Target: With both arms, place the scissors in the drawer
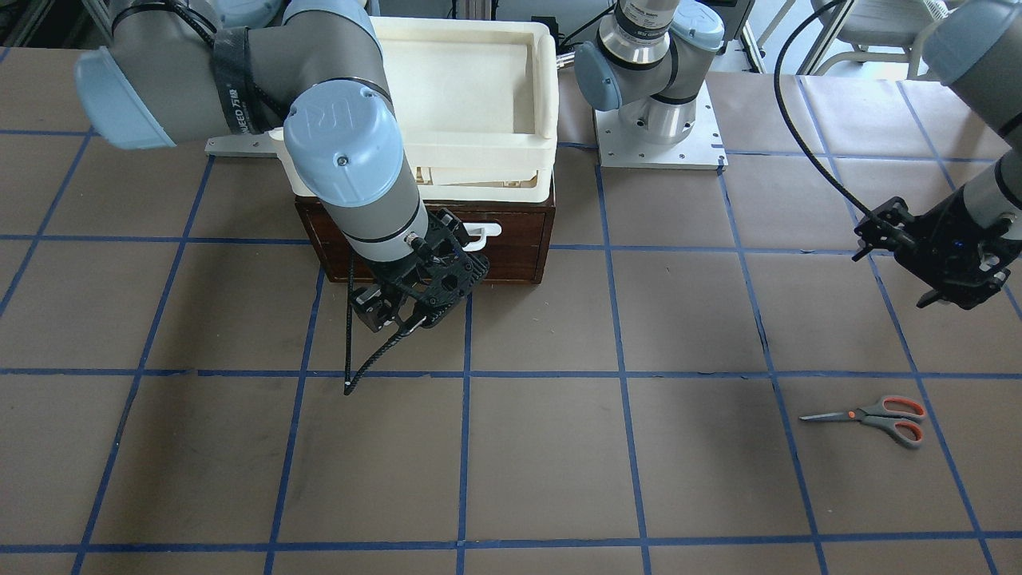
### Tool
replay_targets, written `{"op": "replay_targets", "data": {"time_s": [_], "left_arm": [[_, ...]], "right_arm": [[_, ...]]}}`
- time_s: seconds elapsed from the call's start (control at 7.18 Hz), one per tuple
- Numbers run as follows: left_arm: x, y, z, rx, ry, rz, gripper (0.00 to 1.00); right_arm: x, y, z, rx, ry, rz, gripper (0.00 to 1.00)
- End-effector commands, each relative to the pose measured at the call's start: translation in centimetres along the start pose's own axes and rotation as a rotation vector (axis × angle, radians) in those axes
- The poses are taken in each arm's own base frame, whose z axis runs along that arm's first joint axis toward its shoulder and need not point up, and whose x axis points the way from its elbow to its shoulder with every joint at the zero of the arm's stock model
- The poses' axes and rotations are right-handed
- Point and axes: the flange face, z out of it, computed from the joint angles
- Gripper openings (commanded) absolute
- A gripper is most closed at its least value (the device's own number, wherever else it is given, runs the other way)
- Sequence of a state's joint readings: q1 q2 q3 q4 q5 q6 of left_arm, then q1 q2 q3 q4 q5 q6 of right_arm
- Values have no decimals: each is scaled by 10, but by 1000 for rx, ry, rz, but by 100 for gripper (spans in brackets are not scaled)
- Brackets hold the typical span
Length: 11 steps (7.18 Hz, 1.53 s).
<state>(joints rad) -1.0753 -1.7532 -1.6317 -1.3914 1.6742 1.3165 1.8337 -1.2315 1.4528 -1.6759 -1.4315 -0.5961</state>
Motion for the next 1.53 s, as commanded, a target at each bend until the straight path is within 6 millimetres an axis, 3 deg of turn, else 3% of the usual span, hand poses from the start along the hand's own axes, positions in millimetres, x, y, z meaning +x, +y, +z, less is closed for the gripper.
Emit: {"op": "replay_targets", "data": {"time_s": [0.0,0.14,0.42,0.84,1.11,1.39], "left_arm": [[-52,26,52,14,-15,223,100],[-66,35,76,18,19,287,100],[-87,30,115,16,11,550,100],[-117,17,161,43,-92,689,100],[-122,7,183,49,-91,706,99],[-127,4,187,41,-145,810,94]], "right_arm": [[2,15,12,-99,-39,-236,100],[4,14,20,-106,-54,-336,100],[0,14,44,-158,-116,-450,100],[1,19,49,-201,-104,-712,100],[-9,14,63,-182,-81,-741,100],[-24,4,67,-147,-38,-765,99]]}}
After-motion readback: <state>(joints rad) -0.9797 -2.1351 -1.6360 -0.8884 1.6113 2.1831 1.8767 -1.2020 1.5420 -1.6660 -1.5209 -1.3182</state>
